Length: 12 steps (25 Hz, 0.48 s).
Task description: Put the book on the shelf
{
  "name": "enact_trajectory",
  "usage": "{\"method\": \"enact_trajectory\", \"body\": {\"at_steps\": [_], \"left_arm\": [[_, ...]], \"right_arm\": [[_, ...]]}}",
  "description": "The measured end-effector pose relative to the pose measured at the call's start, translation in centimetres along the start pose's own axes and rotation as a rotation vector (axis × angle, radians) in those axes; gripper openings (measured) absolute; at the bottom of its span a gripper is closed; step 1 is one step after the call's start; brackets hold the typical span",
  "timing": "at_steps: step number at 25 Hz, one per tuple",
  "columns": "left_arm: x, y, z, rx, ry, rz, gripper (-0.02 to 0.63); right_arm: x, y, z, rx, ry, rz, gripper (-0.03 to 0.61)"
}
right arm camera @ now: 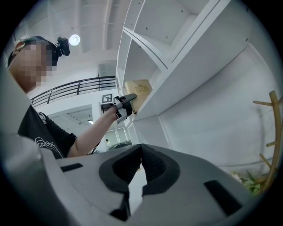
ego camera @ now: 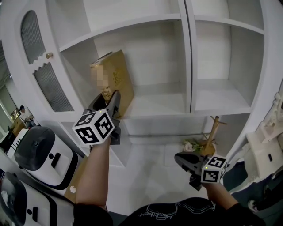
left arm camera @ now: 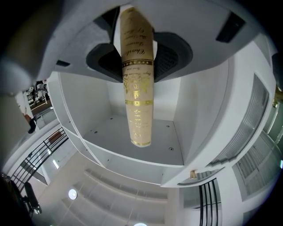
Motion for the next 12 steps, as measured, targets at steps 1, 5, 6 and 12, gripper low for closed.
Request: {"method": "enact_trajectory", "body": {"at_steps": [1,5,6,12], "left_arm": [[0.0,0.0,0.2,-0.001,0.007,0.000,0.200],[0.1,0.3,1.0,-0.001,0.039,-0.001,0.201],[0.0,0.3,1.2,0.000,0.048,-0.002,0.201],[0.0,0.8,2.3,0.002,0.083,-0.010,0.201]], "right_arm": [[0.0,0.1,-0.1,0.001,0.001,0.000,0.006],[0.0,0.5,-0.5,0.008,0.001,-0.003,0.006],[-0.1,0.5,-0.6,0.010,0.000,-0.004,0.006],[-0.2,1.0,-1.4,0.029,-0.003,-0.014,0.006]]}}
Point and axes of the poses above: the fingertips, and each gripper's own axes: z forward along the fingers, y to its left, x out of its underside, the point moved 7 cm from there along -z, backward along the fingers, and after that the axes turned 7 degrees about y, right-handed, at the moved point
